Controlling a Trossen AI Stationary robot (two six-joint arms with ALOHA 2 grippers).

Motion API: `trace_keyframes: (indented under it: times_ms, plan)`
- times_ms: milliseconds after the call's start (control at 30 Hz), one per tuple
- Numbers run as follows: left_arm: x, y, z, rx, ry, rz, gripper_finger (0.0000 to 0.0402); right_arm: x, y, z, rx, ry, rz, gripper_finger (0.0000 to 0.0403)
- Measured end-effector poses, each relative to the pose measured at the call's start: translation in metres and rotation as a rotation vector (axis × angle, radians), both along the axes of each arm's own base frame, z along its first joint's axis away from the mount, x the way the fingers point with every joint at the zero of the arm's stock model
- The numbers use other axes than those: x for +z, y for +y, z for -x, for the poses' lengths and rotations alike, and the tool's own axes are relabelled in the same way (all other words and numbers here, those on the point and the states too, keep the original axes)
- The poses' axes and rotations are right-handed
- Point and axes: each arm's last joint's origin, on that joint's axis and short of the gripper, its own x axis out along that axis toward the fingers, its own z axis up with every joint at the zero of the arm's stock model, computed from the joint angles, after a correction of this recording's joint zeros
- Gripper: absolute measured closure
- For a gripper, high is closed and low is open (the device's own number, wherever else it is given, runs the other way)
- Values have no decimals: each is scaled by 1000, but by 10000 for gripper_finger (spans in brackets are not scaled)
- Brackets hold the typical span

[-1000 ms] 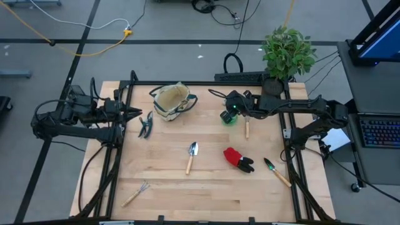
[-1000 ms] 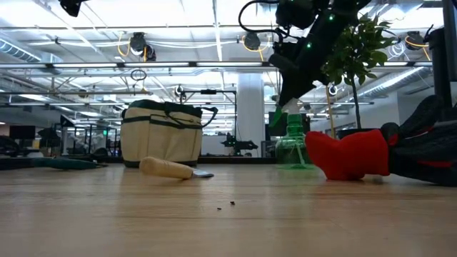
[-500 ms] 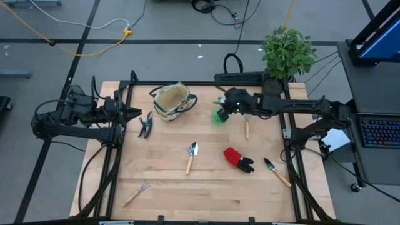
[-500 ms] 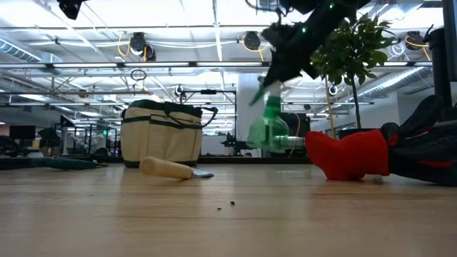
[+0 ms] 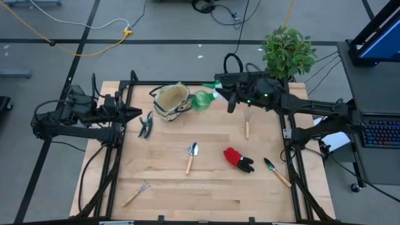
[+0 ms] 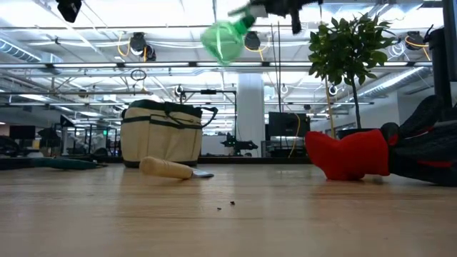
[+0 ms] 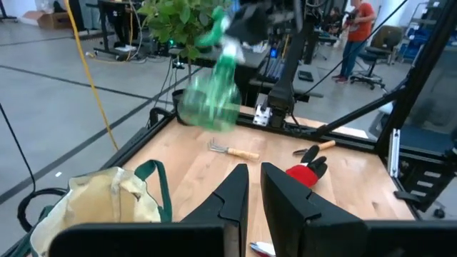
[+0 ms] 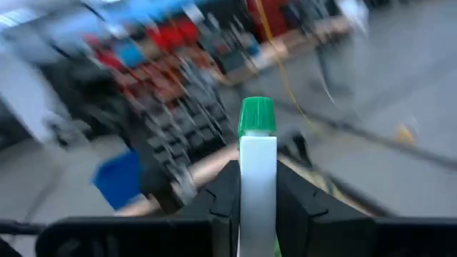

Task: Pick & Place Garden tools in Gardening bag
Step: Put the spray bottle into the gardening bag

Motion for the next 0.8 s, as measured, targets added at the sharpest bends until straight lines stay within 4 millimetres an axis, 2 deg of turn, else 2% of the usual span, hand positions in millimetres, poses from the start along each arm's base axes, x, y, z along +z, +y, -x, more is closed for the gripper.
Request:
trace_keyframes:
  times_ms: [133, 300, 400, 533, 800]
  plan:
    - [2, 0, 0, -5, -17, 2, 355, 13, -1, -8, 33, -162, 139, 358]
    - [2, 0, 0, -2, -21, 23, 355, 8, -10, -23, -1, -218, 248, 358]
    - [2, 0, 0, 0, -22, 35, 355, 6, -18, -39, -6, -196, 260, 358]
    - [1, 0, 0, 0, -22, 36, 355, 8, -30, -65, 72, -148, 270, 358]
    - [1, 0, 0, -5, -8, -11, 355, 17, -54, -108, -2, 132, 277, 358]
